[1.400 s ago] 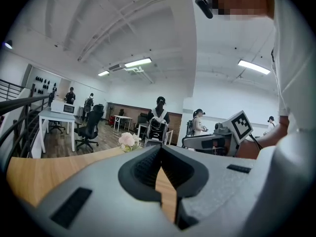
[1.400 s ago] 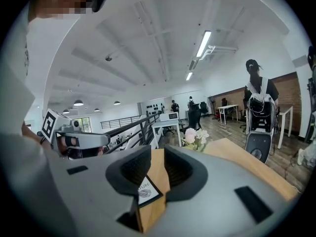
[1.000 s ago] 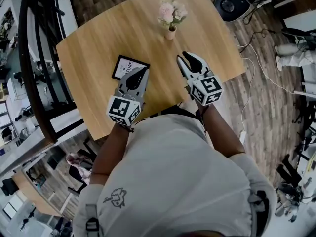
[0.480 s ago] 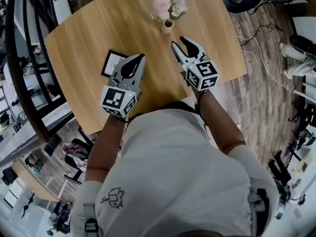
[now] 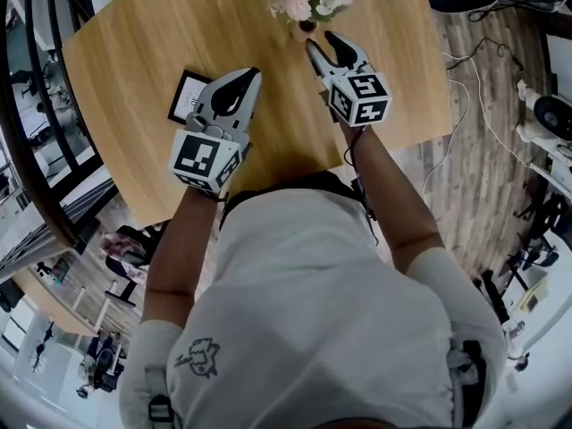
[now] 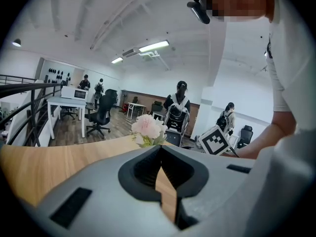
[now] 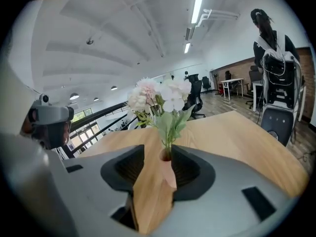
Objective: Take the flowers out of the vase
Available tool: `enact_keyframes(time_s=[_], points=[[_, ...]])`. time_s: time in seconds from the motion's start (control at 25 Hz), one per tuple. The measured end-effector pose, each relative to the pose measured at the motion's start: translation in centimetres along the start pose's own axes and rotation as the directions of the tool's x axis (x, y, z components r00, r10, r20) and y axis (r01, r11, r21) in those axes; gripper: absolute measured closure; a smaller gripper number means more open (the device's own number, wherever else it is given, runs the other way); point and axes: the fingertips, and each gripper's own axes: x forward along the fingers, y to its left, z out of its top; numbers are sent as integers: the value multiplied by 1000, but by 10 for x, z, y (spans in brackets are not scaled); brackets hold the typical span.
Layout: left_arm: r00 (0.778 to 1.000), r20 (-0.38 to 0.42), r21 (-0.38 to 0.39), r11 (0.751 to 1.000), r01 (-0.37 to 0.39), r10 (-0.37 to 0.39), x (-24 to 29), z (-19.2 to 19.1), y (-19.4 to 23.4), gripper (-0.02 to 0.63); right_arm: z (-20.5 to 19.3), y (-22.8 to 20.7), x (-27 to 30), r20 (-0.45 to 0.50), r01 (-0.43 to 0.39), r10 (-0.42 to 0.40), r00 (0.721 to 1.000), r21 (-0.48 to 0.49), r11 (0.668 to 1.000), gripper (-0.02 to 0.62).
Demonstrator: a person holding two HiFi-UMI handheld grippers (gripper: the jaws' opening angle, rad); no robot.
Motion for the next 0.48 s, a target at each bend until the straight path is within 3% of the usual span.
enact_keyframes(time_s=[0.48], points=[[1000, -5, -37, 999, -30, 30, 34, -5, 18, 601, -1, -20, 43, -3, 40, -40, 999, -16, 999, 410]])
